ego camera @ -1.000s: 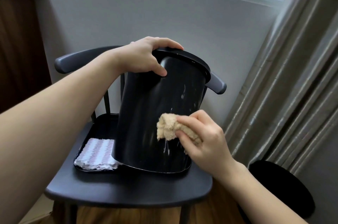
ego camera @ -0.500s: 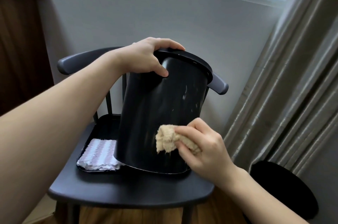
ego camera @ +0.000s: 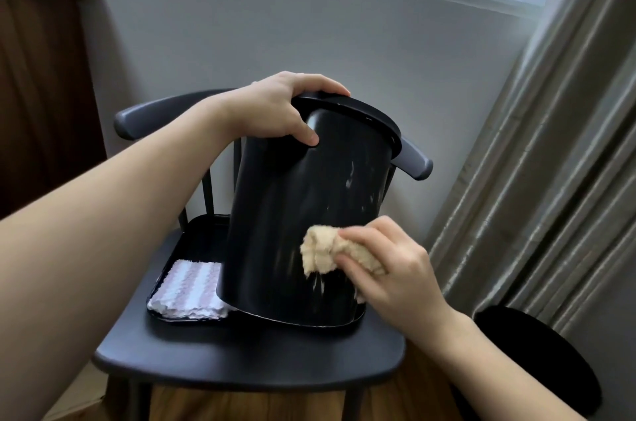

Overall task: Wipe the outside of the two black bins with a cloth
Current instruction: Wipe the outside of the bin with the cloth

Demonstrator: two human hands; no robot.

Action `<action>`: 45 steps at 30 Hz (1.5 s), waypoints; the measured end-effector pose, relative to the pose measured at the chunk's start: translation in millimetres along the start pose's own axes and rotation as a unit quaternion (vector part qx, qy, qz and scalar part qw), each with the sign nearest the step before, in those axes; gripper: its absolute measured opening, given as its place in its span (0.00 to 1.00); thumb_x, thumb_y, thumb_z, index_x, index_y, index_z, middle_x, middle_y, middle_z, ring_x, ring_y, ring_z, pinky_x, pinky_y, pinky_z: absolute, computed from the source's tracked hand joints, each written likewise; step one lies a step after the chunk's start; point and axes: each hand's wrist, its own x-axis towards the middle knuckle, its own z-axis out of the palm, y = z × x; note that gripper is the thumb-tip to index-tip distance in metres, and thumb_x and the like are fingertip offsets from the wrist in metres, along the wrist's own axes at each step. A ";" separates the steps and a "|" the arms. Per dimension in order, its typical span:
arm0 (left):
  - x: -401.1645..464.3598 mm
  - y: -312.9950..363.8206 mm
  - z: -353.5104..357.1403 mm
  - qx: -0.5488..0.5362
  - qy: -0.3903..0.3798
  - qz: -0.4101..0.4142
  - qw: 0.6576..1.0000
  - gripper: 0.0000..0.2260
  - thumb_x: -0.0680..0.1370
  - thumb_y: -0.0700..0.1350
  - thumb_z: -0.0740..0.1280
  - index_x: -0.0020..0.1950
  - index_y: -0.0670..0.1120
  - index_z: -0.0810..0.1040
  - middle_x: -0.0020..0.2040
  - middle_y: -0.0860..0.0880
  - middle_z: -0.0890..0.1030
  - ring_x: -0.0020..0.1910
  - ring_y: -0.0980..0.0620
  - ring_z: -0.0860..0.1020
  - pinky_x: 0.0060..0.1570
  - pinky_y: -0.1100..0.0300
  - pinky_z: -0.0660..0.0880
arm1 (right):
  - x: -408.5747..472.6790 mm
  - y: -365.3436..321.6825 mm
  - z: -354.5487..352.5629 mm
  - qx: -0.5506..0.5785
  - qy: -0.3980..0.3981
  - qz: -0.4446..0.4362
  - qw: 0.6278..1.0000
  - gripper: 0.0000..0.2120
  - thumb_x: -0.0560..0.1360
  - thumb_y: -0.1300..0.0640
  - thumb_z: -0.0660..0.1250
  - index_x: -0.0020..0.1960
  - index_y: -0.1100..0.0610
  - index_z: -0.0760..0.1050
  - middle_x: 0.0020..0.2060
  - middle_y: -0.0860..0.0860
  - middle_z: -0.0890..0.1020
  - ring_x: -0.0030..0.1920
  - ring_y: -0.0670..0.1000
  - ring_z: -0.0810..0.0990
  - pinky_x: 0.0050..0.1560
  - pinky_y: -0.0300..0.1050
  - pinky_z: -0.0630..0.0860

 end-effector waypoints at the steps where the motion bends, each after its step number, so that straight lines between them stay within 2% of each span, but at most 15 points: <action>1: 0.1 -0.2 0.3 0.000 0.001 0.001 1.000 0.32 0.71 0.38 0.77 0.64 0.71 0.77 0.62 0.62 0.80 0.64 0.52 0.78 0.68 0.48 0.74 | 5.7 0.5 -0.9 -0.008 0.014 0.012 1.000 0.11 0.75 0.55 0.73 0.54 0.60 0.82 0.43 0.51 0.78 0.41 0.49 0.78 0.44 0.43 0.77; 5: 1.2 -0.1 1.4 0.004 0.001 0.004 1.000 0.32 0.70 0.38 0.77 0.63 0.71 0.77 0.61 0.63 0.80 0.63 0.53 0.78 0.68 0.47 0.74 | 13.9 -0.5 1.0 -0.015 0.043 0.043 0.998 0.11 0.75 0.53 0.72 0.54 0.58 0.82 0.42 0.50 0.77 0.40 0.48 0.78 0.44 0.40 0.76; 13: 0.4 1.0 1.0 0.000 0.001 0.002 1.000 0.32 0.71 0.37 0.76 0.63 0.71 0.77 0.62 0.61 0.79 0.64 0.52 0.78 0.68 0.48 0.74 | -28.4 1.2 2.4 -0.014 -0.059 -0.063 0.996 0.10 0.74 0.56 0.75 0.52 0.60 0.83 0.40 0.53 0.77 0.37 0.50 0.76 0.40 0.43 0.77; 18: 0.7 3.2 2.5 -0.003 0.002 0.003 1.000 0.32 0.71 0.36 0.76 0.65 0.68 0.77 0.61 0.61 0.80 0.62 0.53 0.78 0.66 0.49 0.76 | -7.9 5.7 -0.8 -0.014 0.032 0.012 0.999 0.11 0.75 0.54 0.73 0.53 0.60 0.82 0.42 0.50 0.77 0.40 0.48 0.78 0.43 0.42 0.77; 25: -0.6 5.2 2.3 -0.009 0.003 0.000 1.000 0.31 0.72 0.35 0.76 0.66 0.66 0.77 0.59 0.61 0.80 0.60 0.54 0.80 0.65 0.51 0.77 | -50.9 -1.8 4.6 0.013 -0.092 -0.044 0.995 0.09 0.75 0.55 0.74 0.53 0.58 0.82 0.41 0.50 0.75 0.39 0.48 0.75 0.40 0.42 0.76; 27: -0.9 5.5 2.5 -0.006 0.003 -0.002 1.000 0.31 0.72 0.35 0.76 0.66 0.66 0.77 0.60 0.61 0.80 0.60 0.54 0.79 0.65 0.51 0.77 | -45.9 -1.2 2.7 -0.003 -0.081 -0.048 0.996 0.09 0.75 0.56 0.74 0.52 0.59 0.82 0.41 0.51 0.76 0.39 0.49 0.76 0.40 0.43 0.76; 32: -0.8 4.1 2.0 0.000 0.005 -0.001 1.000 0.31 0.72 0.35 0.76 0.66 0.66 0.77 0.60 0.61 0.80 0.61 0.53 0.79 0.65 0.50 0.77 | -24.0 -2.8 1.3 -0.011 0.007 0.001 1.000 0.10 0.75 0.55 0.72 0.52 0.60 0.82 0.42 0.51 0.77 0.40 0.47 0.77 0.42 0.39 0.77; 36: -0.9 2.6 1.0 -0.005 0.005 -0.004 1.000 0.31 0.72 0.36 0.76 0.65 0.67 0.77 0.61 0.60 0.80 0.62 0.53 0.79 0.66 0.50 0.77 | -42.6 -7.5 3.7 0.005 -0.066 -0.036 0.997 0.09 0.74 0.56 0.75 0.51 0.59 0.82 0.40 0.51 0.76 0.38 0.49 0.75 0.39 0.42 0.76; 38: -1.2 2.4 0.7 -0.004 0.004 -0.006 1.000 0.31 0.72 0.36 0.76 0.65 0.68 0.77 0.62 0.60 0.80 0.63 0.52 0.78 0.66 0.49 0.76 | -41.5 -8.4 0.9 0.001 -0.077 -0.049 0.996 0.08 0.74 0.56 0.75 0.50 0.59 0.82 0.40 0.51 0.76 0.37 0.50 0.76 0.38 0.43 0.76; 42: -1.0 2.6 1.1 0.003 0.007 -0.012 1.000 0.31 0.71 0.37 0.76 0.65 0.68 0.77 0.63 0.60 0.79 0.65 0.50 0.77 0.69 0.47 0.73 | 0.1 -5.4 -10.2 -0.020 0.020 -0.027 0.999 0.08 0.73 0.59 0.75 0.50 0.61 0.83 0.40 0.53 0.77 0.38 0.50 0.77 0.40 0.43 0.77; 45: -1.2 3.0 1.7 0.004 0.005 -0.012 1.000 0.31 0.71 0.37 0.77 0.65 0.68 0.77 0.63 0.60 0.79 0.64 0.51 0.77 0.68 0.47 0.74 | 35.1 -3.5 -14.4 -0.048 0.074 0.015 0.996 0.12 0.73 0.58 0.73 0.56 0.59 0.83 0.40 0.52 0.76 0.38 0.49 0.76 0.41 0.39 0.75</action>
